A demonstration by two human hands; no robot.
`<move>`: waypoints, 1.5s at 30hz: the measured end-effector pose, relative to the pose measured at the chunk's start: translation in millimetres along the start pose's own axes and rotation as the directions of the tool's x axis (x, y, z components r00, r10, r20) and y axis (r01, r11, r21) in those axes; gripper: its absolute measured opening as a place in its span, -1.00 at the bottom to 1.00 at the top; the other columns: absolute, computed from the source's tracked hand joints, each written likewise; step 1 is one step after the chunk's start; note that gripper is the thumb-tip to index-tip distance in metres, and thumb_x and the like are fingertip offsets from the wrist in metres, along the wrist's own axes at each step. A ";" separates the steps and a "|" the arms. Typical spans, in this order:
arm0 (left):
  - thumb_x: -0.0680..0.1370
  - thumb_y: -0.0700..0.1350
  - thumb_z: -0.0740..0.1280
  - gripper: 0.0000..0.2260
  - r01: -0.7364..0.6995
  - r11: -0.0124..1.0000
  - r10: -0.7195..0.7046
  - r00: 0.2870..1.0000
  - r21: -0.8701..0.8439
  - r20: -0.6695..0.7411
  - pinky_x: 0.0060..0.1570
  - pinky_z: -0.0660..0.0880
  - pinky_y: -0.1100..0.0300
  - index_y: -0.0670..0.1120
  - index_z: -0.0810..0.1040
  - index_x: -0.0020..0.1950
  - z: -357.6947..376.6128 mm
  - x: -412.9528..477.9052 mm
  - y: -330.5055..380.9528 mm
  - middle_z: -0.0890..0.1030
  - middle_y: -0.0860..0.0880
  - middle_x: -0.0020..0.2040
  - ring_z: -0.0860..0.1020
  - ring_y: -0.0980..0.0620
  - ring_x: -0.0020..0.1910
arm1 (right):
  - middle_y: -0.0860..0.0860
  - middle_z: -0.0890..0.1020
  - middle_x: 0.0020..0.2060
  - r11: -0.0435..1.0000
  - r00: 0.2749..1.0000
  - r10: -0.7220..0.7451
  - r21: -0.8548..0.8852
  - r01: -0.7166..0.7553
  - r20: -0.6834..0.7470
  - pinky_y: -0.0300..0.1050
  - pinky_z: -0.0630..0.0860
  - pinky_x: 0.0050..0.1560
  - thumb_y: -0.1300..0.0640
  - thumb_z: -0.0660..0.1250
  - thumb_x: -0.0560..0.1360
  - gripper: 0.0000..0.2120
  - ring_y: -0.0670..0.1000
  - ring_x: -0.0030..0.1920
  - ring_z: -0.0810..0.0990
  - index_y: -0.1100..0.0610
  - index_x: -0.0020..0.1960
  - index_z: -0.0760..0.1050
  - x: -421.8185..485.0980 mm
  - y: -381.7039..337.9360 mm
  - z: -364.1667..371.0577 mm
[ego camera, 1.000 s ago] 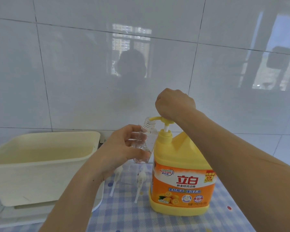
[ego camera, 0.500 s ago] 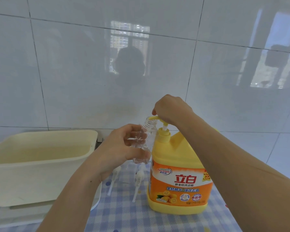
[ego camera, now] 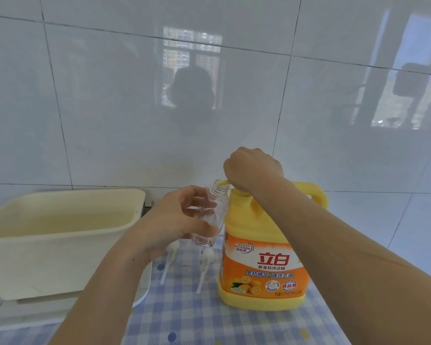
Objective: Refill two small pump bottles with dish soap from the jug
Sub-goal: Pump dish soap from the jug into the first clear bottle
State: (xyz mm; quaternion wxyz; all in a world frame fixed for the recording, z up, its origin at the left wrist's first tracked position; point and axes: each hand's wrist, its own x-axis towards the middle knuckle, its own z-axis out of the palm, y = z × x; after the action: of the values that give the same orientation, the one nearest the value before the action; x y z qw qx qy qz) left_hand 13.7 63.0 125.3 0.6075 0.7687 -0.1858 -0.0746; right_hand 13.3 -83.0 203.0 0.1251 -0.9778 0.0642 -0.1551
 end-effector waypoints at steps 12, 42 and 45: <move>0.27 -0.19 0.50 -0.49 0.010 0.981 0.002 0.998 -0.191 0.065 0.02 0.57 -0.11 0.02 0.57 0.21 -4.0 -0.3 0.5 0.67 -0.05 0.10 0.63 -0.10 0.11 | 0.03 0.44 -0.22 0.999 1.000 0.020 0.035 -0.020 0.015 -0.06 0.30 -0.18 0.25 0.11 0.46 -0.85 0.09 -0.19 0.43 0.12 -0.27 0.33 5.5 0.2 3.1; 0.36 -0.25 0.51 -0.57 -0.119 0.987 0.109 0.989 -0.104 -0.095 -0.17 0.62 0.22 0.13 0.55 0.11 -1.7 -3.6 8.8 0.66 0.14 0.04 0.64 0.22 -0.03 | 0.00 0.65 -0.11 0.995 0.995 0.016 0.097 -0.006 -0.099 -0.12 0.47 -0.21 0.25 0.10 0.40 -0.64 0.06 -0.12 0.59 0.06 0.02 0.61 33.9 2.7 -7.8; 0.35 -0.25 0.51 -0.57 -0.122 0.988 0.113 0.989 -0.099 -0.094 -0.20 0.60 0.25 0.13 0.55 0.11 -1.8 -4.2 8.3 0.66 0.14 0.04 0.64 0.23 -0.04 | -0.03 0.61 -0.10 0.997 0.999 0.017 0.074 -0.015 -0.028 -0.15 0.35 -0.36 0.26 0.08 0.43 -0.61 -0.01 -0.26 0.49 0.06 0.06 0.62 37.9 5.9 -2.8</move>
State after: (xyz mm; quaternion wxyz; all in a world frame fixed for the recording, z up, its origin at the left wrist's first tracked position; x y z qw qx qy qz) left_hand 8.9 64.6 133.3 0.6579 0.7260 -0.1997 -0.0143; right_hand 47.6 -95.5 214.9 0.1612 -0.9697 0.0681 -0.1705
